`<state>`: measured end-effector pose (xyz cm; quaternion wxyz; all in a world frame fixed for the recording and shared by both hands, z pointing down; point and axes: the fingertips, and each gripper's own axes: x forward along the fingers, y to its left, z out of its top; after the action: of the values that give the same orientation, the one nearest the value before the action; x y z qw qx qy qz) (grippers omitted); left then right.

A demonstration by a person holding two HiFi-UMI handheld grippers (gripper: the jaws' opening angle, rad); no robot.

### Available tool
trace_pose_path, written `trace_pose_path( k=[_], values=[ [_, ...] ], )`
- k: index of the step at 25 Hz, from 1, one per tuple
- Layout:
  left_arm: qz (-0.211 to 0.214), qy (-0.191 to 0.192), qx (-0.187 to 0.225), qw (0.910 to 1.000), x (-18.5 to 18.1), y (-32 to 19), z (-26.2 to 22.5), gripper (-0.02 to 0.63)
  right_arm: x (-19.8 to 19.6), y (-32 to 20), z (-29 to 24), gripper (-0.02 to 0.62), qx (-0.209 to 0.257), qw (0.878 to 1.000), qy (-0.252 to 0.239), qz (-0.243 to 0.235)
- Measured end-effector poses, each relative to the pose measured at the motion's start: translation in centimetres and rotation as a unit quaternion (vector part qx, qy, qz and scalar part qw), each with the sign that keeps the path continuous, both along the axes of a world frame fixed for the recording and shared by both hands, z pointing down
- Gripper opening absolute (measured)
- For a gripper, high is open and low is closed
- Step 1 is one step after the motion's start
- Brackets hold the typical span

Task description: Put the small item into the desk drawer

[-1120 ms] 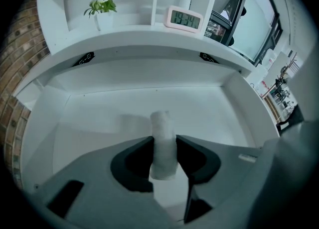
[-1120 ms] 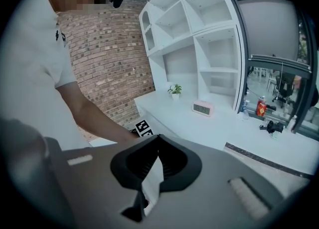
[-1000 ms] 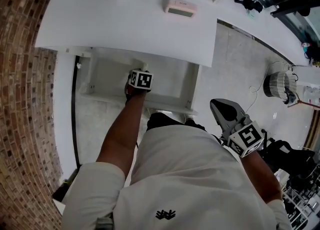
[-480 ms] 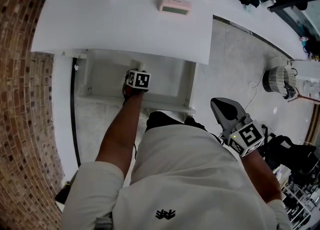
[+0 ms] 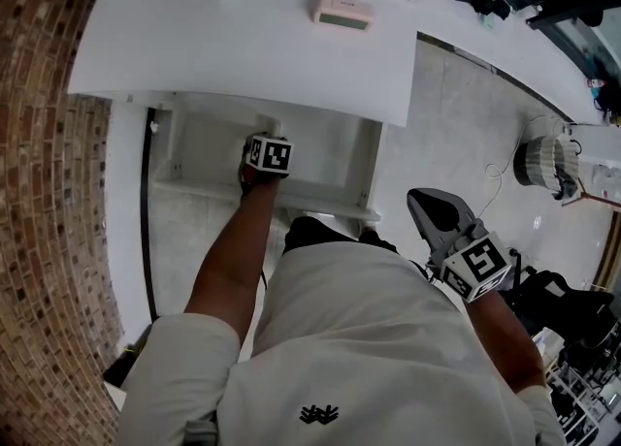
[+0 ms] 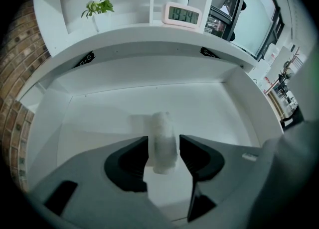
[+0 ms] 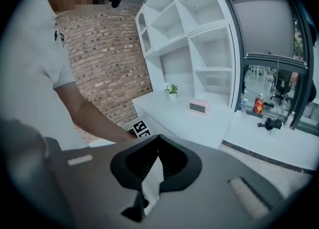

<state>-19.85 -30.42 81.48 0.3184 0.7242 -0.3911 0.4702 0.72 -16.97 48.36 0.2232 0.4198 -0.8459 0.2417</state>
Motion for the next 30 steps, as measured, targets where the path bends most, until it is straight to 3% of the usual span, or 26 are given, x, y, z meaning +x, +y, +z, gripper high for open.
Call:
trace_pose_path(
  k=[20, 30],
  values=[
    [-0.047, -0.003, 0.086, 0.9952, -0.3, 3.4, -10.4, 0.187, 2.6, 0.7, -1.0, 0.014, 0.037, 0.994, -0.05, -0.085],
    [-0.09, 0.013, 0.141, 0.9859, 0.8, 8.7, -17.6, 0.081, 4.8, 2.9, -0.6, 0.014, 0.046, 0.987, -0.068, -0.137]
  ],
)
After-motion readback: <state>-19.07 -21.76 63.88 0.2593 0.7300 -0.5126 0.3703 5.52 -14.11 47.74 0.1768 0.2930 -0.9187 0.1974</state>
